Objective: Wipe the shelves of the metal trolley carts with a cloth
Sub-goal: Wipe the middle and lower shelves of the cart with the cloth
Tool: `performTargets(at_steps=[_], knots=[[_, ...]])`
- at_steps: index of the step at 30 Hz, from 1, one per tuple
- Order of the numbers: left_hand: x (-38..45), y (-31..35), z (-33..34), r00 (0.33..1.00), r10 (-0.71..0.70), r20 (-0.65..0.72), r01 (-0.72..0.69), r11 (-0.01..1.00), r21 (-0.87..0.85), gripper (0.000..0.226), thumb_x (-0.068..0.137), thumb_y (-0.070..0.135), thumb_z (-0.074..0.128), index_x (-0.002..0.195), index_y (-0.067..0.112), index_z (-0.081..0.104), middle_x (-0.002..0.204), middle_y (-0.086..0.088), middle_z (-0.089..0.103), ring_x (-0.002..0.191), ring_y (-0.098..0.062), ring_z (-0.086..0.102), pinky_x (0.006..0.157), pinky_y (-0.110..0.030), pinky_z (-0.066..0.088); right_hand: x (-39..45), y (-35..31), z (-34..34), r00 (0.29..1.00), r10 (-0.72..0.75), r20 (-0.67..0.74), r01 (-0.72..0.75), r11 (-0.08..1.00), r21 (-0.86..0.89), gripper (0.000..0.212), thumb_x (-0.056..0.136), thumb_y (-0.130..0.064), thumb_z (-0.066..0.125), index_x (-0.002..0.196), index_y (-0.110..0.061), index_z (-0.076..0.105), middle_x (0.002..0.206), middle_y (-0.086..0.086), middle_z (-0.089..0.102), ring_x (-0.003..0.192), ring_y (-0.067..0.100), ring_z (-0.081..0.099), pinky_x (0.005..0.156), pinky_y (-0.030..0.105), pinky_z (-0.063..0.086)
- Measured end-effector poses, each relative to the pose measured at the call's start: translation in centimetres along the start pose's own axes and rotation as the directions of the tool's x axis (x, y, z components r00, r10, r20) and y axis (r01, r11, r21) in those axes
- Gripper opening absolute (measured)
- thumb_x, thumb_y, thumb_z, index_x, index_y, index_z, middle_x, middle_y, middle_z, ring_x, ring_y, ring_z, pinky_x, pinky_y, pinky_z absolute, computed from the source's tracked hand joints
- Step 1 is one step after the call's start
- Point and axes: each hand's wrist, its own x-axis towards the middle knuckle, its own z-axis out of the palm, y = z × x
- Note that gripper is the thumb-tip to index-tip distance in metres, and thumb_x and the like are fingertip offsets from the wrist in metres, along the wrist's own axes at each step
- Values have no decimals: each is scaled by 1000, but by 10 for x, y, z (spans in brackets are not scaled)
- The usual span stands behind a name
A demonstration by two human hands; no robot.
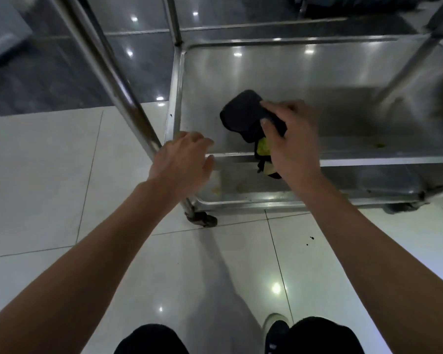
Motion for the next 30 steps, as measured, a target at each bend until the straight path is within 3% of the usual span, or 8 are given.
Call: performTargets(at_steps=[3,6,8,16,20,23,26,30], knots=[[-6,-3,15,996,-33,-78,35,999,22,25,96,28,53,113,17,68,112,-2,65,105,-23,61,81,-42,55,-4,2,19,1000,-17,12,17,1000,-9,32,99,-23,59,130,-21,65,120,6,54,116,21,46,101,38,44],[-18,-9,28,987,-88,-138,91,996,11,26,97,28,49,102,14,71,101,-1,64,89,-20,61,70,-33,48,-8,-4,33,999,-41,0,41,999,-15,31,99,-23,59,129,-21,66,119,6,55,114,21,45,100,38,42],[-26,-14,33,985,-105,-138,106,994,0,27,96,27,49,99,12,71,98,-2,63,83,-20,61,68,-34,51,-9,-12,40,998,-56,-1,56,998,20,31,99,-23,58,129,-22,65,118,4,54,113,19,45,101,37,42],[-38,-19,34,995,-84,-54,84,996,2,28,95,27,50,107,8,67,108,-5,58,104,-22,57,82,-34,51,-9,-34,66,990,-96,105,99,995,-29,32,100,-26,57,131,-23,63,118,2,53,113,17,43,101,38,42],[-35,-24,35,992,-70,-109,75,997,36,25,96,29,51,103,15,71,104,-3,62,97,-18,60,78,-31,49,-9,-27,87,978,-100,184,114,991,-65,34,100,-29,56,133,-22,61,124,3,56,115,16,47,104,37,42],[-35,-23,33,987,-33,-156,50,993,108,26,95,29,50,96,19,74,93,1,64,86,-17,61,75,-30,48,-10,-23,99,940,-134,313,146,989,-16,32,104,-31,50,132,-23,63,120,3,66,108,16,60,100,38,47],[-35,-28,30,989,-39,-143,55,993,108,25,94,29,51,99,22,74,94,3,65,86,-17,62,75,-32,48,-10,-18,102,886,-211,413,254,966,-51,35,106,-32,43,137,-26,58,121,2,68,102,15,63,98,39,47],[-33,-25,28,989,-52,-136,69,990,120,26,94,31,50,101,22,73,96,5,67,86,-17,64,73,-32,50,5,-16,105,815,-253,521,375,916,-143,40,105,-32,41,144,-29,50,143,-4,56,125,15,55,112,44,32]])
